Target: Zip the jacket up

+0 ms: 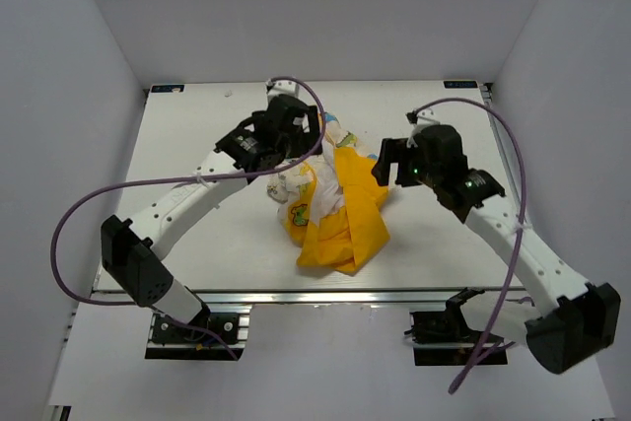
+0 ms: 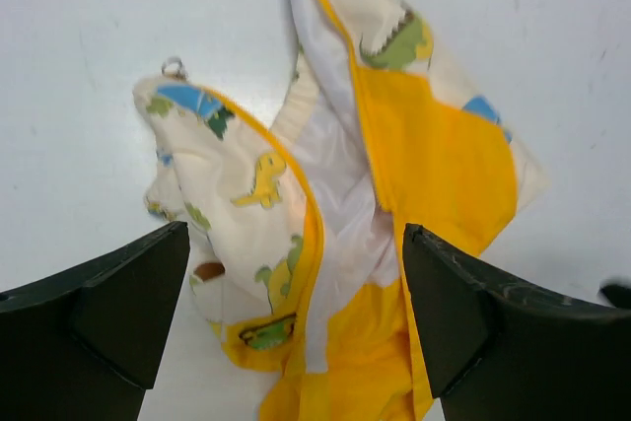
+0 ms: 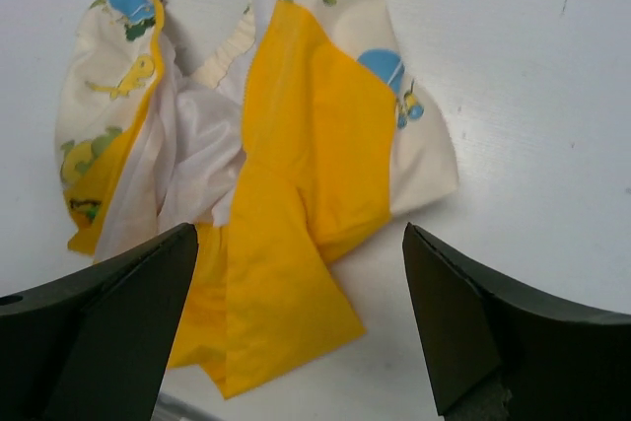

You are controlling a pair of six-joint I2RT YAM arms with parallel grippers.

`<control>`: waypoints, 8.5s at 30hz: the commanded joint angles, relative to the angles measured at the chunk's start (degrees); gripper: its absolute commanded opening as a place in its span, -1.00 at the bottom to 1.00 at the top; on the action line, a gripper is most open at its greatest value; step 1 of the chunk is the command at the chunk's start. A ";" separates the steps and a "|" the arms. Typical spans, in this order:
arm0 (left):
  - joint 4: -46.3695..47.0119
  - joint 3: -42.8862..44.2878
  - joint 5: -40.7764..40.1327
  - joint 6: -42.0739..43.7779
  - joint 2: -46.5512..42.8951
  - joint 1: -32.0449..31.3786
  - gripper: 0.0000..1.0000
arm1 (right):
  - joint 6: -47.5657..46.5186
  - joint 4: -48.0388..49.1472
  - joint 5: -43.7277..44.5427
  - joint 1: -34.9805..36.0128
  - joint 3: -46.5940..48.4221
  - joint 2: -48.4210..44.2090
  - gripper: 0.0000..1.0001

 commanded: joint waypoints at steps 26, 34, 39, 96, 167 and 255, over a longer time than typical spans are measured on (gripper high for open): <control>7.58 38.31 9.04 6.95 51.00 8.77 -0.85 | 17.18 -1.44 12.21 17.69 -18.96 11.82 -0.62; 6.62 9.15 -4.94 -2.72 29.31 9.74 -1.00 | 15.79 -8.22 23.98 3.39 -9.40 11.64 -1.00; 7.31 -12.82 1.98 -9.14 10.59 9.74 -1.00 | 4.56 -6.82 24.09 -4.10 4.38 17.25 -1.00; 22.07 10.98 41.91 34.02 20.90 8.07 -1.00 | 18.08 39.78 1.92 -7.98 -19.51 3.23 -1.00; 32.01 -23.32 29.50 2.80 -2.02 10.27 0.96 | 7.61 6.19 -7.21 10.21 -3.32 16.81 0.79; 13.65 -43.35 26.51 -5.02 -27.23 6.31 0.96 | 21.77 -3.29 26.01 20.67 -10.87 25.81 -0.64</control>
